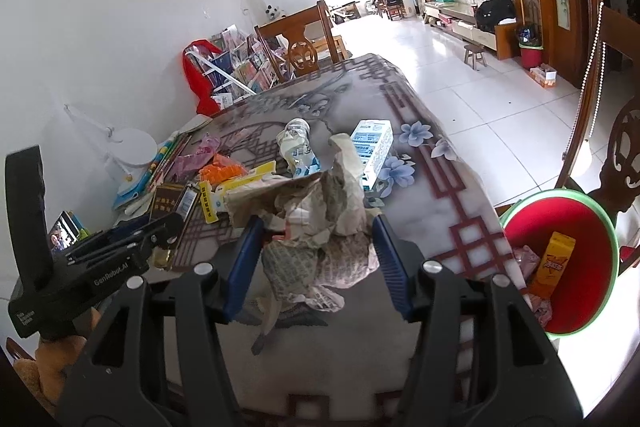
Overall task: Collect trash
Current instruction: 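Lift the crumpled paper with the right tool while the left tool holds the pack, then carry both items to the red bucket and open both tools to drop them, then grasp the yellow tissue pack with the left tool and lift it, then grasp the white-blue milk carton with the right tool while the left tool holds the tissue pack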
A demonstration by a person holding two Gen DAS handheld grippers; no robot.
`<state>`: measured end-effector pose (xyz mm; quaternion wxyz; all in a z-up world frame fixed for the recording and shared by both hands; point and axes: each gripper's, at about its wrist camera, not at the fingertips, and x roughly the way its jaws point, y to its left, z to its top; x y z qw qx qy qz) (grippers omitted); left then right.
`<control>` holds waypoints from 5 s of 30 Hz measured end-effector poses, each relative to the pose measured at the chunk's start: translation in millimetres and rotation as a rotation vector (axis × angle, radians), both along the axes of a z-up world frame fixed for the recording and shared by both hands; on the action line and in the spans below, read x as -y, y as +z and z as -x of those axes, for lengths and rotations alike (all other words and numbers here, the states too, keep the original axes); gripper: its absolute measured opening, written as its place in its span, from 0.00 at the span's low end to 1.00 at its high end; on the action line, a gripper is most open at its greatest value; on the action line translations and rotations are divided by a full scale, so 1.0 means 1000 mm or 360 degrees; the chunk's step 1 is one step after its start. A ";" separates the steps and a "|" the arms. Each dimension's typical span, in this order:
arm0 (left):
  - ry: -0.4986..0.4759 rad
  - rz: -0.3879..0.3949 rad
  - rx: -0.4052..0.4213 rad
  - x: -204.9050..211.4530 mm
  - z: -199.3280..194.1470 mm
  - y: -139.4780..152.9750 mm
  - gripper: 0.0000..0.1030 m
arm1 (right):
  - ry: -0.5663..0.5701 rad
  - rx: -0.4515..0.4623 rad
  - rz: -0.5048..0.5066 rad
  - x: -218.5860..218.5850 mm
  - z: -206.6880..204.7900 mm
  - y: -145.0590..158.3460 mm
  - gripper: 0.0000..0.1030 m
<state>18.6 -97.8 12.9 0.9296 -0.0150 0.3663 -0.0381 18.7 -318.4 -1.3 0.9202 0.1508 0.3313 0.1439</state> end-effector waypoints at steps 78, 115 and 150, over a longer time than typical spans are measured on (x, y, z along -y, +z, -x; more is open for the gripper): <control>-0.0748 -0.0542 -0.0742 -0.023 -0.249 -0.109 0.88 | 0.0141 -0.0201 -0.0228 0.014 -0.010 -0.006 0.95; -0.0023 0.0613 -0.0447 -0.121 -0.082 -0.088 0.47 | 0.0100 -0.0169 0.0252 -0.032 -0.007 -0.007 0.95; 0.0303 0.0667 -0.0210 -0.151 -0.010 -0.086 0.53 | -0.0437 -0.0693 0.0267 -0.041 -0.239 -0.088 0.95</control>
